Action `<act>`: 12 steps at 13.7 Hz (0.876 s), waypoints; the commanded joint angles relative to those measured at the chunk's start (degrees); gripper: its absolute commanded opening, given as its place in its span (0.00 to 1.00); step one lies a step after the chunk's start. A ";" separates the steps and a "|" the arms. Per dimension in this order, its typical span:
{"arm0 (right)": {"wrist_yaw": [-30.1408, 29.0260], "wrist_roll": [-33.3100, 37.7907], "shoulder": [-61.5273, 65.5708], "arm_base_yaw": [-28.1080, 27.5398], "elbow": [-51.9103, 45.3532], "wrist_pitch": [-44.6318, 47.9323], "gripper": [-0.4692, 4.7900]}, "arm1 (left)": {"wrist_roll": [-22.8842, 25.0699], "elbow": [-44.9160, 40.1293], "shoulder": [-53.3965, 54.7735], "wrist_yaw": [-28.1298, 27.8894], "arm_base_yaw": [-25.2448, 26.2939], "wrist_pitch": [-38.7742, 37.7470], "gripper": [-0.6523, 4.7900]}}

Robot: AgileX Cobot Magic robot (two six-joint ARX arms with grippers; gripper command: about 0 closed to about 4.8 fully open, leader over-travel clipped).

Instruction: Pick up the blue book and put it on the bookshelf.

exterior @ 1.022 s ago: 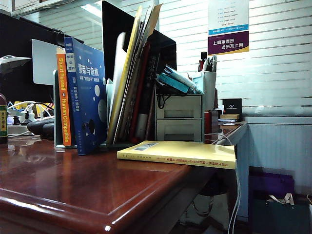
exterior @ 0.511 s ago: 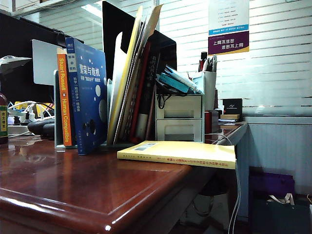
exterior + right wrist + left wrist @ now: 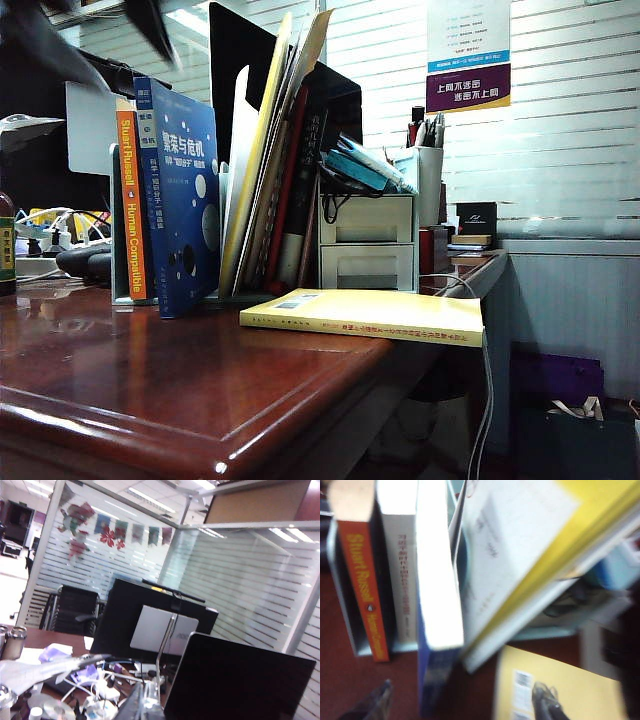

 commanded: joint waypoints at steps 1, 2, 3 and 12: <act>-0.20 0.24 -1.20 -0.02 0.02 -0.72 0.09 | 1.68 -0.17 7.37 -4.24 -0.72 9.81 0.80; -0.63 0.28 -1.66 0.07 0.02 -1.33 0.09 | 1.68 -0.17 11.89 -4.98 -0.70 13.73 0.80; -0.70 0.26 -1.75 0.07 0.02 -1.90 0.09 | 1.64 -0.17 13.97 -6.47 -0.70 15.02 0.80; -2.84 0.28 -1.88 0.09 0.02 -3.69 0.09 | 4.02 1.07 24.11 -15.10 0.00 39.10 0.11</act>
